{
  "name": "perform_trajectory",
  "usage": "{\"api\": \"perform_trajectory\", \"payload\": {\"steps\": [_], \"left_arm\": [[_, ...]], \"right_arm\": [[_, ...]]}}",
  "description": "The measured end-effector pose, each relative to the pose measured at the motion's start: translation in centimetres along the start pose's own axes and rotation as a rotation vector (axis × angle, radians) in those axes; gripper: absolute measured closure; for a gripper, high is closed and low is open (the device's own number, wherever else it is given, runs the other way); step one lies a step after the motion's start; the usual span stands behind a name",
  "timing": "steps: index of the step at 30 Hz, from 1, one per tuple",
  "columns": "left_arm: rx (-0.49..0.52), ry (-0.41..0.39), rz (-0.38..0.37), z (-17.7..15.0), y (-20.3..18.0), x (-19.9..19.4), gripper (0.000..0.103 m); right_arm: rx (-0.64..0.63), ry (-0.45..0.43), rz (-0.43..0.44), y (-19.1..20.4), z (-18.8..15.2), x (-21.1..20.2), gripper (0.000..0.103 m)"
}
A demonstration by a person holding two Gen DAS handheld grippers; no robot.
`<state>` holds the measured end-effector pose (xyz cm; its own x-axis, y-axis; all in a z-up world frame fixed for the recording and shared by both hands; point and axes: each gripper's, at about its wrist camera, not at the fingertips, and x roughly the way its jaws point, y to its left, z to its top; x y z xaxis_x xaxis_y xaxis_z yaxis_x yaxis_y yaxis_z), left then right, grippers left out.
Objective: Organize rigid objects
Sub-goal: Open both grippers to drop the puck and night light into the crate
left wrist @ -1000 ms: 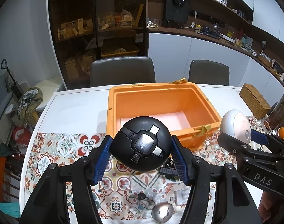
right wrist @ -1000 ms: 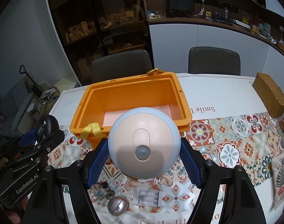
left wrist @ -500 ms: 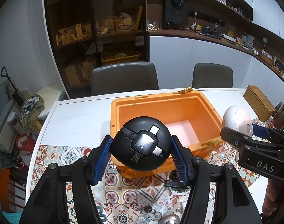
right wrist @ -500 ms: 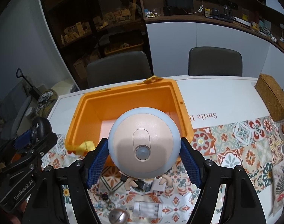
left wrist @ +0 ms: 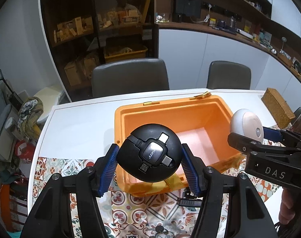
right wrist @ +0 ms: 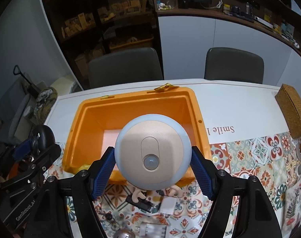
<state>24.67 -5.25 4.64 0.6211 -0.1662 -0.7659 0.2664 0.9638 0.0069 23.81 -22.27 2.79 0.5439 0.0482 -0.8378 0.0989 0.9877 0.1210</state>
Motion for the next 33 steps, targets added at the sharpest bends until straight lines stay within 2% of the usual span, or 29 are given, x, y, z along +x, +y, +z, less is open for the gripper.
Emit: {"api": "perform_trajectory", "payload": {"steps": [4,10,25,28,30,33], "left_arm": [[-0.015,0.041,-0.017,0.8,0.4,1.7,0.041],[-0.01,0.089,-0.005,1.5,0.6,3.9,0.041],[-0.009,0.191,0.022,1.6,0.4,8.3,0.041],[0.01,0.188,0.047,1.7,0.2,8.3,0.038],[0.014,0.19,0.053,1.7,0.2,8.3,0.03],[0.01,0.191,0.056,1.5,0.4,8.2,0.028]], "right_arm": [[0.001,0.042,0.0,0.0,0.7,1.6,0.028],[0.018,0.096,0.002,-0.2,1.4,3.8,0.028],[-0.003,0.145,-0.032,0.0,2.3,6.6,0.028],[-0.004,0.149,-0.038,0.0,2.3,7.0,0.028],[0.002,0.153,-0.037,-0.1,2.3,7.2,0.028],[0.005,0.157,-0.034,-0.1,2.3,7.3,0.028]]}}
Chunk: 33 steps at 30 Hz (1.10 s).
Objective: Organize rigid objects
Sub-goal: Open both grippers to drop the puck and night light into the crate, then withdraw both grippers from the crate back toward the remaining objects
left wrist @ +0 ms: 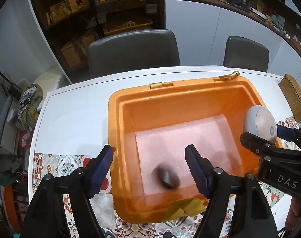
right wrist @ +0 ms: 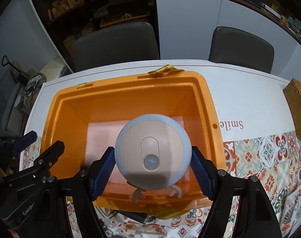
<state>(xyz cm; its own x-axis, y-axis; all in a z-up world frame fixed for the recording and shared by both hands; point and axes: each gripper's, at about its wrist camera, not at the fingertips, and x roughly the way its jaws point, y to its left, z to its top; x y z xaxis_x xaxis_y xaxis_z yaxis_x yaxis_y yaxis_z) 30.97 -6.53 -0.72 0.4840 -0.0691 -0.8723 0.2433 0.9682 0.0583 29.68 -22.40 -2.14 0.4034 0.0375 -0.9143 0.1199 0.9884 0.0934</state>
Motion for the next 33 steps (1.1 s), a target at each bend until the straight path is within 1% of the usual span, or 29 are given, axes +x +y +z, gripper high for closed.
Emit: {"api": "perform_trajectory", "payload": {"steps": [1,2,3,7,14,15,16,18,20,24,27,29,33], "left_arm": [[-0.004,0.006,0.007,-0.1,0.1,0.1,0.026],[-0.009,0.014,0.016,-0.1,0.2,0.1,0.022],[-0.016,0.018,0.021,-0.2,0.4,0.2,0.02],[-0.043,0.027,0.022,-0.6,1.1,0.0,0.02],[-0.07,0.022,0.061,-0.9,1.8,-0.9,0.02],[-0.072,0.02,0.064,-1.0,1.9,-1.1,0.02],[-0.074,0.018,0.068,-1.0,2.0,-1.3,0.02],[-0.08,0.012,0.07,-1.3,2.1,-1.7,0.02],[-0.082,0.008,0.067,-1.6,2.1,-2.0,0.02],[-0.091,-0.003,0.058,-2.3,2.1,-2.8,0.016],[-0.091,-0.021,0.058,-2.9,1.9,-3.7,0.016],[-0.086,-0.035,0.07,-3.2,1.7,-4.2,0.015],[-0.059,-0.056,0.079,-3.8,1.2,-5.3,0.014]], "right_arm": [[-0.001,0.0,0.001,0.0,0.0,0.0,0.028],[0.0,-0.001,0.002,0.0,0.0,0.0,0.028],[0.001,0.0,0.001,0.0,0.0,0.0,0.028],[-0.002,0.003,0.006,0.0,0.0,0.1,0.028],[-0.015,0.003,-0.002,0.4,0.0,0.6,0.028],[-0.015,0.005,-0.007,0.4,0.0,0.7,0.027],[-0.014,-0.002,-0.013,0.4,0.0,0.6,0.023],[-0.018,-0.027,-0.025,0.4,-0.1,0.2,0.02],[-0.022,-0.041,-0.035,0.4,-0.2,-0.4,0.02],[-0.019,-0.065,-0.031,0.2,-1.1,-1.9,0.02],[-0.012,-0.086,-0.025,-0.1,-2.0,-3.1,0.02],[-0.006,-0.099,-0.021,-0.3,-2.7,-3.9,0.02],[0.004,-0.112,-0.016,-0.7,-4.2,-5.2,0.02]]}}
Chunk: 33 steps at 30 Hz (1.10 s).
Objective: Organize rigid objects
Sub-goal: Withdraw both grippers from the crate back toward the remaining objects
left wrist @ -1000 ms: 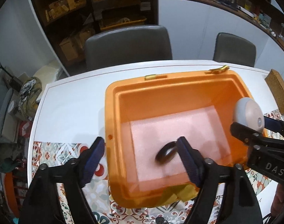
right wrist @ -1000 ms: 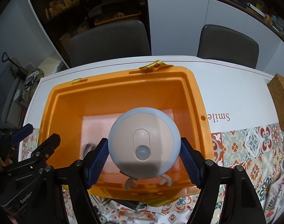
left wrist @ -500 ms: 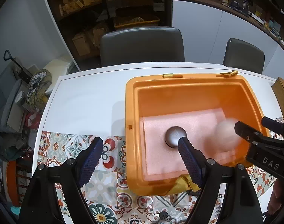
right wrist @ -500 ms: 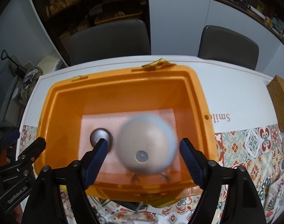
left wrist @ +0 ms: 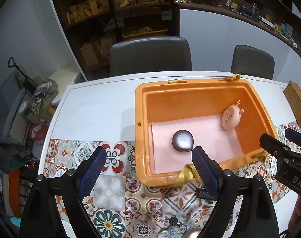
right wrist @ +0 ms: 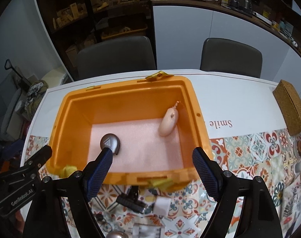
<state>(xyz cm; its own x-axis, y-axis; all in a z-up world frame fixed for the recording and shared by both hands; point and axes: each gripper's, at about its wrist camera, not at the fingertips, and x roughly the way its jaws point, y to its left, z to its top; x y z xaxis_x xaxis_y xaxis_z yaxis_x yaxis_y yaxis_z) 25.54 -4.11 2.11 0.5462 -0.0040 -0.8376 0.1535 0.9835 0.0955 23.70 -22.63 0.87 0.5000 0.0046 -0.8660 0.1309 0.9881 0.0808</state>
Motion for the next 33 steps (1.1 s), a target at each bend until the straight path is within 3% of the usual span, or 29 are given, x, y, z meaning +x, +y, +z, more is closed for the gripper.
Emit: {"api": "perform_trajectory", "payload": {"steps": [14,33], "left_arm": [[-0.019,-0.006,-0.057,-2.9,-0.4,-2.8,0.012],[-0.051,0.041,-0.059,-9.0,-0.2,-3.3,0.012]], "right_arm": [[0.034,-0.075,-0.009,-1.0,-4.1,-4.4,0.02],[0.051,-0.01,0.019,-1.5,-9.5,-4.3,0.02]]}}
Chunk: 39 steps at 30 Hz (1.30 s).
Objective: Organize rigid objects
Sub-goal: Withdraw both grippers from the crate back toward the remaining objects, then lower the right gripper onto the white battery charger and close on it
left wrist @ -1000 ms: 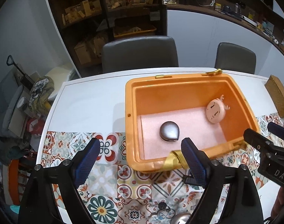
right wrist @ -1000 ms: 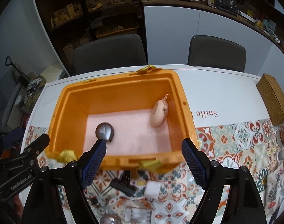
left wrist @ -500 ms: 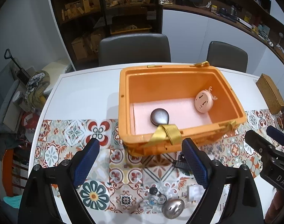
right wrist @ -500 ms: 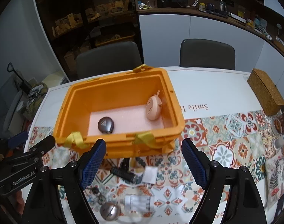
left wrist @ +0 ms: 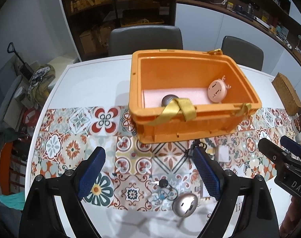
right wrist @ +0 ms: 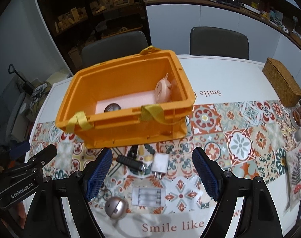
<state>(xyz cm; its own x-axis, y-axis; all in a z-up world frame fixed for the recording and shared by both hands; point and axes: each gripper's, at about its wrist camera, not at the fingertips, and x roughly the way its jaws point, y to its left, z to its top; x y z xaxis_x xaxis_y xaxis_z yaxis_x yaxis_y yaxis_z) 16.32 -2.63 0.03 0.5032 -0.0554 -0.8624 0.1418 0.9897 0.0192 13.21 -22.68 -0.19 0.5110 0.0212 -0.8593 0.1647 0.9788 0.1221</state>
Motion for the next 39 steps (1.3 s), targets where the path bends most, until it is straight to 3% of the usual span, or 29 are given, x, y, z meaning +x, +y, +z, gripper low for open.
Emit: {"api": "perform_trajectory", "payload": {"steps": [24,32,39], "left_arm": [[-0.075,0.138,-0.001,-5.5,1.0,2.7,0.012],[-0.062,0.163,0.042,-6.9,1.0,3.7,0.012],[-0.065,0.197,0.035,-7.9,1.2,4.7,0.012]], "right_arm": [[-0.022,0.123,0.017,0.7,-4.8,3.7,0.017],[-0.013,0.166,0.017,0.6,-6.3,5.5,0.016],[-0.009,0.212,0.016,0.7,-7.6,7.0,0.016]]}}
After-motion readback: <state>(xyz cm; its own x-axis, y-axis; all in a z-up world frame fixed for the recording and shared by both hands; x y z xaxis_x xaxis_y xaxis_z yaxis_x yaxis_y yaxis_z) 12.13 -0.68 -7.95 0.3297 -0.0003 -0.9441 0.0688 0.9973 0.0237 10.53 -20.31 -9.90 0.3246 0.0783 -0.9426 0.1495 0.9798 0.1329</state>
